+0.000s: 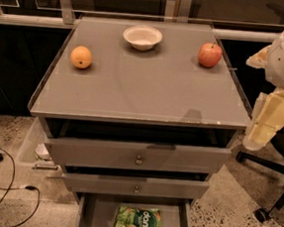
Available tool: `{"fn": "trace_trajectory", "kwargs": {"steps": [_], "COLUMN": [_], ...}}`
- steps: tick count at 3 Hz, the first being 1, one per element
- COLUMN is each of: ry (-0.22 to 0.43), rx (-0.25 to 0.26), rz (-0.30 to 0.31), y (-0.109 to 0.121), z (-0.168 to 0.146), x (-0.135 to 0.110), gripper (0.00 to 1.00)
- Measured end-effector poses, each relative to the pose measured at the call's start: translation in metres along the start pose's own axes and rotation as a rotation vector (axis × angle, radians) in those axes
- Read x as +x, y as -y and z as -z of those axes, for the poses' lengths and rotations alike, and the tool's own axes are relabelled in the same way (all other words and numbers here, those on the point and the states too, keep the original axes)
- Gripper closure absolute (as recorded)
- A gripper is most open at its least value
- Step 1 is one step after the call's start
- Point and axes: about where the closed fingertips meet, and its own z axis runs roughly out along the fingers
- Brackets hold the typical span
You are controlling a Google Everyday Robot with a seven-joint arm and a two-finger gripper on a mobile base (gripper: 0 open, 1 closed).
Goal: Pick green rice chip bag from bottom drawer and place on counter
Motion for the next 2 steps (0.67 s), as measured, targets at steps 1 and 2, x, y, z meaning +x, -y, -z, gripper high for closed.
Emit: {"fn": "trace_trajectory", "kwargs": {"steps": [1, 2], "ry": [-0.010, -0.033], "rx": [-0.028, -0.062], "rz": [0.039, 0.084], "y": [-0.017, -0.042], "z": [-0.026, -0.071], "x": [0.000, 0.009], "gripper": [0.00, 0.00]}}
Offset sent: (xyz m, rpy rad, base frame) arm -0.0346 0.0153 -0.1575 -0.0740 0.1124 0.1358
